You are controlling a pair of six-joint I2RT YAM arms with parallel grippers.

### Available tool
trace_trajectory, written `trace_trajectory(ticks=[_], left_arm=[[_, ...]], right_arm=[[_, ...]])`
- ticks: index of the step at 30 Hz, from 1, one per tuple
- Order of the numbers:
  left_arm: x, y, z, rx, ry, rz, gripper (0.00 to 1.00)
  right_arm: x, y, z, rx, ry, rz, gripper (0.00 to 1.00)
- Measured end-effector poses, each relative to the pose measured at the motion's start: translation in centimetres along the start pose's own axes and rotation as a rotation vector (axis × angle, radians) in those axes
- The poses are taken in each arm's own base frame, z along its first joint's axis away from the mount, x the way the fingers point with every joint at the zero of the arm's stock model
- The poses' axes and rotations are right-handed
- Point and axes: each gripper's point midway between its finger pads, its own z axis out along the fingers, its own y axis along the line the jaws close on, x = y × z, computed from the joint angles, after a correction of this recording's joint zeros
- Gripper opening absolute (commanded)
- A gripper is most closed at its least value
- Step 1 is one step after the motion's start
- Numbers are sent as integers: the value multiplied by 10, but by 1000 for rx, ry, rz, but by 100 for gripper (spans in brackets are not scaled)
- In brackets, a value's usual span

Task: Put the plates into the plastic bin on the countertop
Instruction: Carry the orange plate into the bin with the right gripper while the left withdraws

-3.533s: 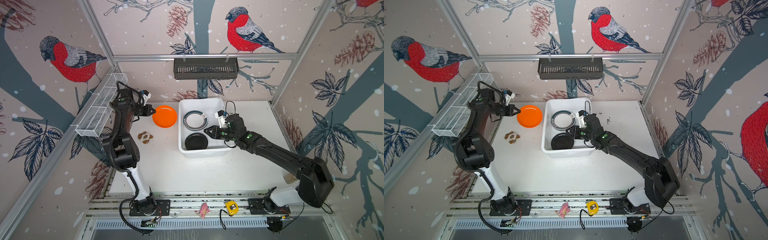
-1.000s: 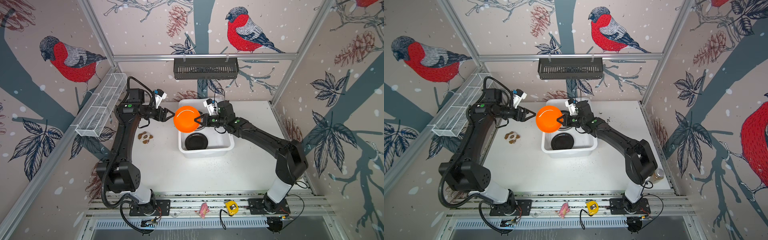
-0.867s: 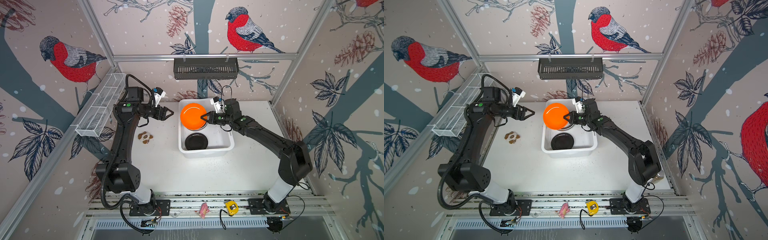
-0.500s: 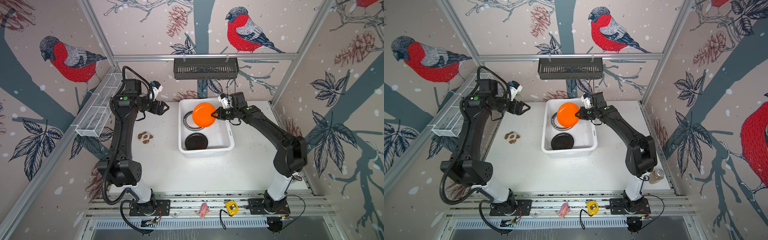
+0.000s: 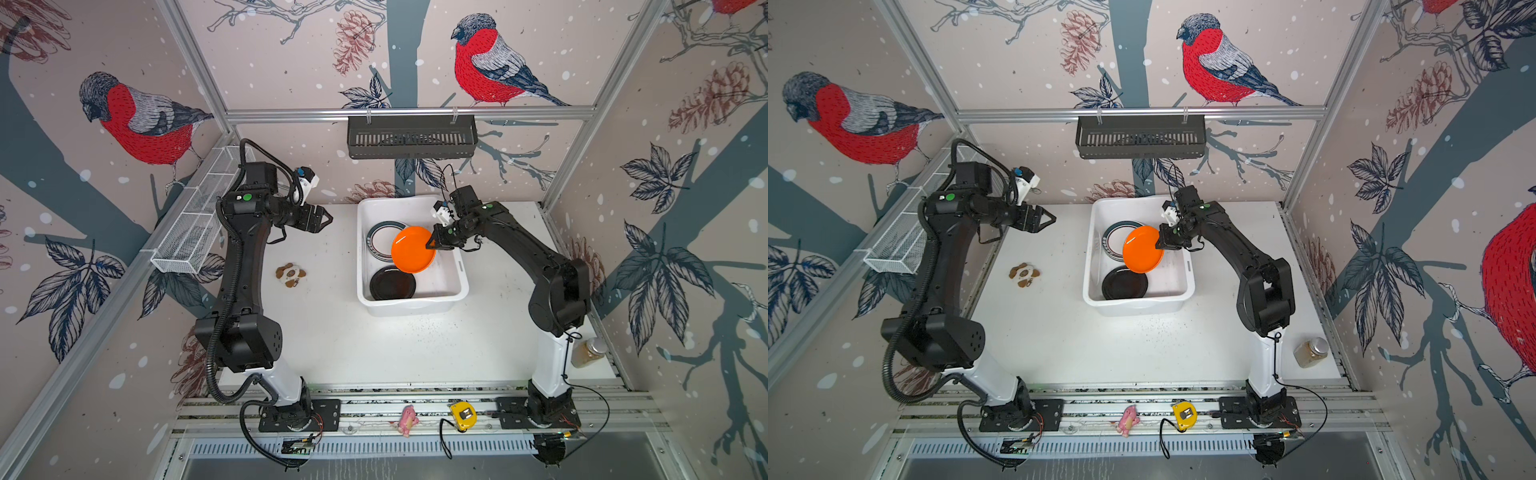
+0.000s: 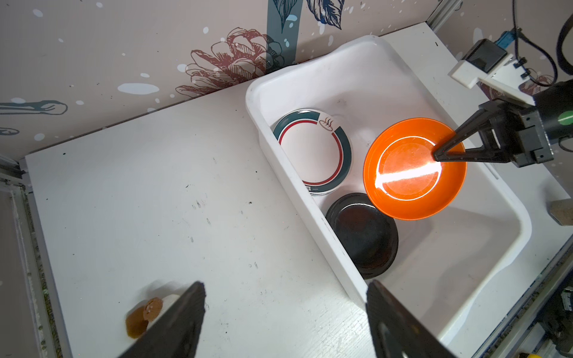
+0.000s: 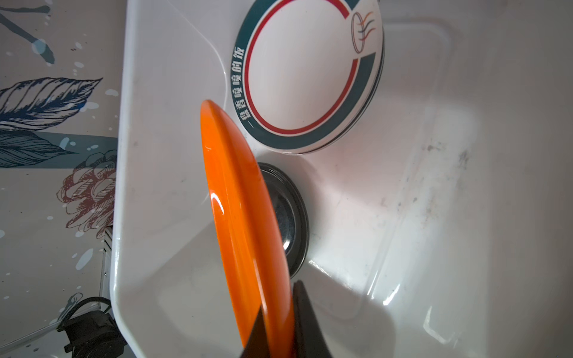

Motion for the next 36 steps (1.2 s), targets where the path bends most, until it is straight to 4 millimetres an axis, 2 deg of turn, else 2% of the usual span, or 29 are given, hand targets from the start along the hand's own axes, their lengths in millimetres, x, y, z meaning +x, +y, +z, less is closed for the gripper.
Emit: trace_trajectory(ticks=[5,11,17,27,36], left_arm=[[7,2,10,29,5,-17,81],[7,6,23,55,0,-16,81],[5,11,33,75,-4,-9,81],[5,13,42,99,-2,-18,80],[7,13,43,103,3,-23,79]], right_arm=[[12,-11,18,29,76,19,4],[16,-8,40,53,133,8,3],[32,-7,64,66,207,8,4],[40,-12,80,39,254,35,5],[46,-13,85,6,282,37,11]])
